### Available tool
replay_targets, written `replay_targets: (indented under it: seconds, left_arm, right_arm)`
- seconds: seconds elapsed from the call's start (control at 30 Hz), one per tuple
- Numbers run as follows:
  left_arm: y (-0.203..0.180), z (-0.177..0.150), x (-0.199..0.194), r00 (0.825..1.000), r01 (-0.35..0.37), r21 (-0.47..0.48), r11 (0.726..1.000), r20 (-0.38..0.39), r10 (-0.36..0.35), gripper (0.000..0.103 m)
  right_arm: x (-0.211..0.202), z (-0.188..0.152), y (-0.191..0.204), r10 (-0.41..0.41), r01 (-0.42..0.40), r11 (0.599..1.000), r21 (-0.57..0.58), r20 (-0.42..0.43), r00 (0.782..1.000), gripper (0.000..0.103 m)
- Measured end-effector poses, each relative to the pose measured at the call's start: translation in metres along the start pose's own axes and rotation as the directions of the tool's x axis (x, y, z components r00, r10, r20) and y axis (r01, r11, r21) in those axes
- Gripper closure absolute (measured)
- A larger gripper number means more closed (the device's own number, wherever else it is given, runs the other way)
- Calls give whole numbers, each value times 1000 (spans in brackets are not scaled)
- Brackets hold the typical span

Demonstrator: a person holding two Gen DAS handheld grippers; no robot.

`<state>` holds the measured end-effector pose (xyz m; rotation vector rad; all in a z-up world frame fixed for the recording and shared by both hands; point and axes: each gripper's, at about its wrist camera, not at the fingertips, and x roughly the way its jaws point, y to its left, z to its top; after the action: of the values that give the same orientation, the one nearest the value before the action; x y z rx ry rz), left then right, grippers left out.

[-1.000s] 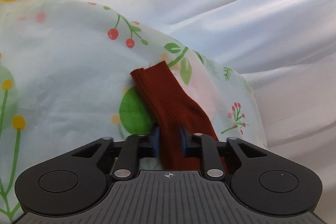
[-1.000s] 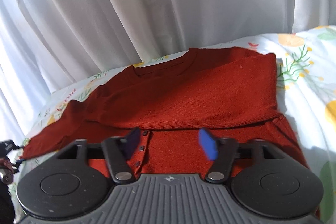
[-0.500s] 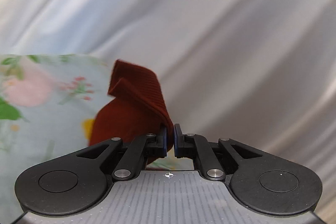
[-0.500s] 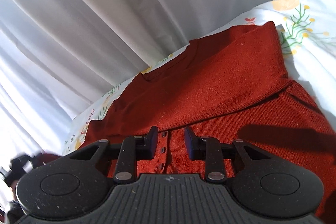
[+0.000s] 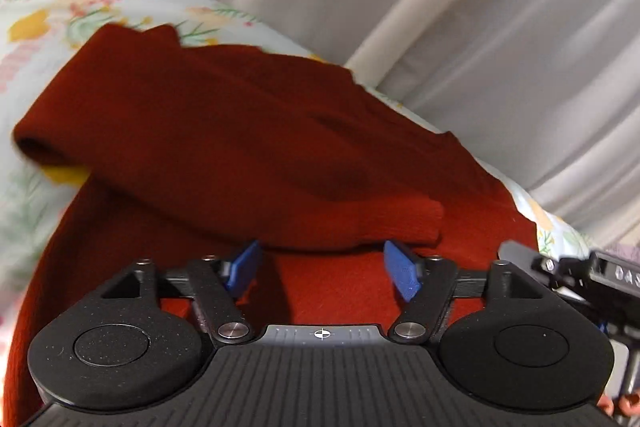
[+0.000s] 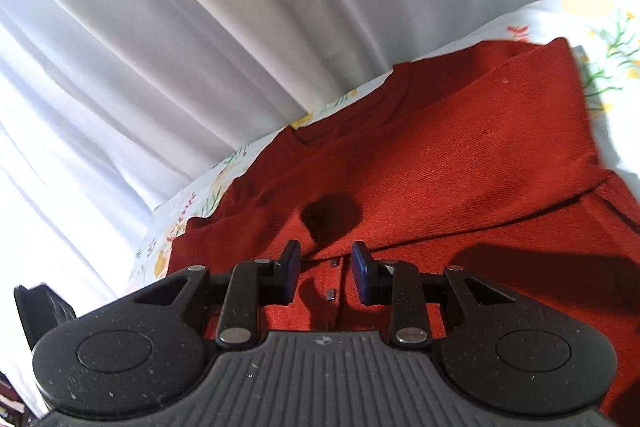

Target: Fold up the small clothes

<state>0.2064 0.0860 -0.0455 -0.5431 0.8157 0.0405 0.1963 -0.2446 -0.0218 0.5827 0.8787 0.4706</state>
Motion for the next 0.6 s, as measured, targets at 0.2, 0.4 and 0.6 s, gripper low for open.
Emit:
replay_targets:
  seconds: [0.2,0.4,0.6]
  left_arm:
    - [26,0,-18,999,-49,-74,996,6,49,25]
    - [38,-1,-20,999,-36,-116,993,12,38,23]
    - [40,-1,-20,999,-38,-135,990,7,40,22]
  right_arm:
    - [46,25,-7,45,-41,998,50,-80,996,46]
    - [90,32,-10,126,-107,987,119,-161,979,46]
    - [107,37,3,127,-114,991,74,-201,971,86]
